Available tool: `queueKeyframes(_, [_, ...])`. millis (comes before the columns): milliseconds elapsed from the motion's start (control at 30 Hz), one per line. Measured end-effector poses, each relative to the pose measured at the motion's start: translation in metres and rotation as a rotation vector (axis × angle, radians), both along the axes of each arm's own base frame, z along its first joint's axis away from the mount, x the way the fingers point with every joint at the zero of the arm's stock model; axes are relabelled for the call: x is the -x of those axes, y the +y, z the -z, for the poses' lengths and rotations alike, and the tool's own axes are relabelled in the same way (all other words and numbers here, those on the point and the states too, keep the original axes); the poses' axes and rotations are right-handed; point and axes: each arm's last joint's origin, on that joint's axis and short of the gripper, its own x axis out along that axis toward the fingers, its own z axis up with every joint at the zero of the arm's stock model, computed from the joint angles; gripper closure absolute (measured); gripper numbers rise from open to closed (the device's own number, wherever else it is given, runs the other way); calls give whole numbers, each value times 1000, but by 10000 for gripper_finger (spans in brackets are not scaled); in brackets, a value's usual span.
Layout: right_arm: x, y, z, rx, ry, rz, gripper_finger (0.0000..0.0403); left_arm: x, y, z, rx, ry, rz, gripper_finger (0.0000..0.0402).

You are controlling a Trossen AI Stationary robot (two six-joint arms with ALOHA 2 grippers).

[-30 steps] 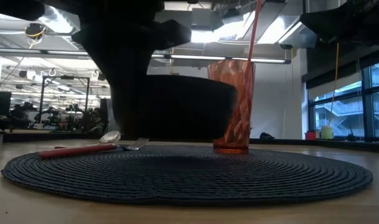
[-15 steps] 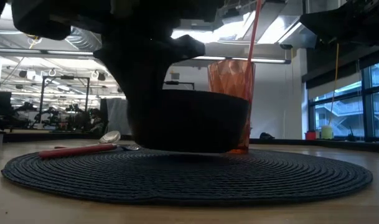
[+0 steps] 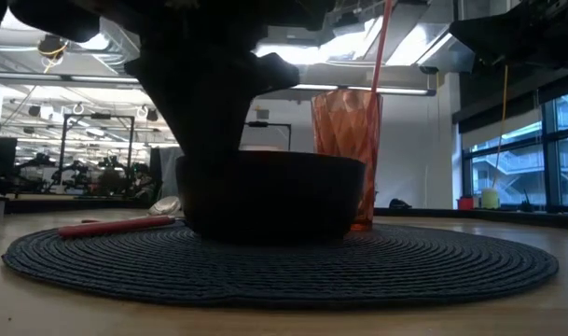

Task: Pick & Place Utensil
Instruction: Put the black bowl on the black mat, then put the orange spoon into the black bowl

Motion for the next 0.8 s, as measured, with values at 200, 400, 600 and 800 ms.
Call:
queueKeyframes(200, [0, 0, 0, 4, 0, 1, 393, -1, -3, -4, 20, -10, -3, 286])
queueKeyframes(400, [0, 0, 0, -2, 0, 0, 393, 2, -6, -63, 58, -16, -38, 250])
queueKeyframes(600, [0, 0, 0, -36, -1, -7, 393, 53, 21, -153, 81, 20, -87, 244])
queueKeyframes(800, [-1, 0, 2, -55, 17, -15, 393, 126, 94, -225, 105, -359, -332, 309])
